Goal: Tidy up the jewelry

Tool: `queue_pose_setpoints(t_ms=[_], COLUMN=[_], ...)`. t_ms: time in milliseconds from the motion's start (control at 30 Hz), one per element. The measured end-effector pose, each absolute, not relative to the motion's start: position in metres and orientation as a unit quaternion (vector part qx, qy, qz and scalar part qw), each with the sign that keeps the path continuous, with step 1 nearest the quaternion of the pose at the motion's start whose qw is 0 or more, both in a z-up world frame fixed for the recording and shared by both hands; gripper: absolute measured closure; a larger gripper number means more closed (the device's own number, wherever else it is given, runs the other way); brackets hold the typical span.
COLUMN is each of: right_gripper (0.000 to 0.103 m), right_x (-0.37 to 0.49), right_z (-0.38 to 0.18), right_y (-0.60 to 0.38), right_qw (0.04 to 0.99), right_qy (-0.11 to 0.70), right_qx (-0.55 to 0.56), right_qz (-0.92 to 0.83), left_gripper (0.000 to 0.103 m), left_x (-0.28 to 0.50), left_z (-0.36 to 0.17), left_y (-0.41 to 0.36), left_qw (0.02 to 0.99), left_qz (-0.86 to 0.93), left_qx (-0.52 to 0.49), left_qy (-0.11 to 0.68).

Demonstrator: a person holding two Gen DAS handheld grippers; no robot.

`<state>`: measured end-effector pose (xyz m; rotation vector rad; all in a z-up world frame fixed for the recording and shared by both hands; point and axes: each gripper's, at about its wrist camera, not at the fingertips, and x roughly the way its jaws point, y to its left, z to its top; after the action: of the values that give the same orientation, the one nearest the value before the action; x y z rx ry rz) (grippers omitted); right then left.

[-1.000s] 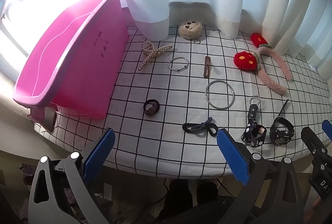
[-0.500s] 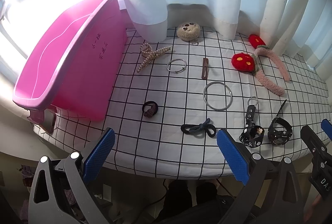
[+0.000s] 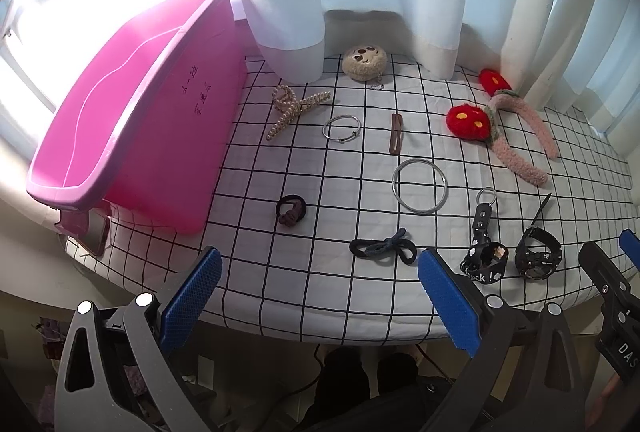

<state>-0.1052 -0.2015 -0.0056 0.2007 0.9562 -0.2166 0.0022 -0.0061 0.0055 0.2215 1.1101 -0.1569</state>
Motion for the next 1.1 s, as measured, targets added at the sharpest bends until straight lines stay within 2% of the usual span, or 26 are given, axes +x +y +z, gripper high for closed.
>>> queue_pose_setpoints(t_ms=[767, 1100], right_gripper=[0.018, 0.018], right_x=[-0.111, -0.129], right_z=[-0.002, -0.031], right_y=[-0.204, -0.227], right_qw=[0.883, 0.879], right_qy=[0.447, 0.448], right_qx=[0.097, 0.144], right_qz=[-0.103, -0.08], left_gripper=[0.006, 0.006], left_x=[-0.002, -0.004], left_z=[0.01, -0.021], left_y=[-0.002, 0.011], left_qw=[0.843, 0.825], left_qz=[-0.069, -0.068], left_qx=[0.097, 0.083], left_qy=[0.525, 0.555])
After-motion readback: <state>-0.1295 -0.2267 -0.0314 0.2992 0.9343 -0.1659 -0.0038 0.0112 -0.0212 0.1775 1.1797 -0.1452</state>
